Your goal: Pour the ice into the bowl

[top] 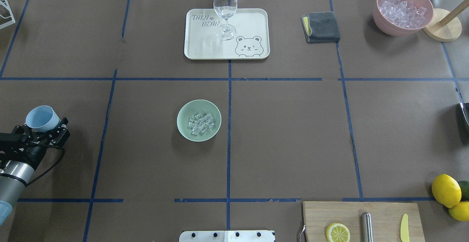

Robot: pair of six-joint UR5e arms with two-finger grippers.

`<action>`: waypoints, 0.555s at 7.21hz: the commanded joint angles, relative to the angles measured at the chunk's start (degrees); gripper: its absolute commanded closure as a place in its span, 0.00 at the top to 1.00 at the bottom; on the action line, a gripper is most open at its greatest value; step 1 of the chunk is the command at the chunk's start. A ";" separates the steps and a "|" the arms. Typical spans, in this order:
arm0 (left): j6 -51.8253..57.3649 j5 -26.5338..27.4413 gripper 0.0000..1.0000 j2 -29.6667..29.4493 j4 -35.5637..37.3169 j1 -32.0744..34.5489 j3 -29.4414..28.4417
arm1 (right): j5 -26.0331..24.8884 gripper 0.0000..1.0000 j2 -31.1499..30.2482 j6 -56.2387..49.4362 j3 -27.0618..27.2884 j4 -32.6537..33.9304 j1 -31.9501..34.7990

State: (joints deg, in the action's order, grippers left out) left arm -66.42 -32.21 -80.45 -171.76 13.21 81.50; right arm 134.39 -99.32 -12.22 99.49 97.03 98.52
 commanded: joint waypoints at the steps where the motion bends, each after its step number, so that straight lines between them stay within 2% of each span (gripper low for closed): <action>1: 0.32 2.40 1.00 0.47 -3.39 -0.03 -0.03 | 0.00 1.00 0.09 0.00 0.00 0.00 0.00; 3: 0.32 2.94 1.00 0.74 -3.84 -0.03 0.23 | 0.00 1.00 0.26 0.09 0.09 0.00 0.00; 4: 0.67 4.51 1.00 0.82 -6.45 -0.11 0.06 | 0.00 1.00 0.70 0.09 -0.09 0.00 0.00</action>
State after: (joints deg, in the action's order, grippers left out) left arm -66.01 -29.09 -79.73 -176.08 13.15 81.63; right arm 134.39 -98.99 -12.14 99.53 97.03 98.52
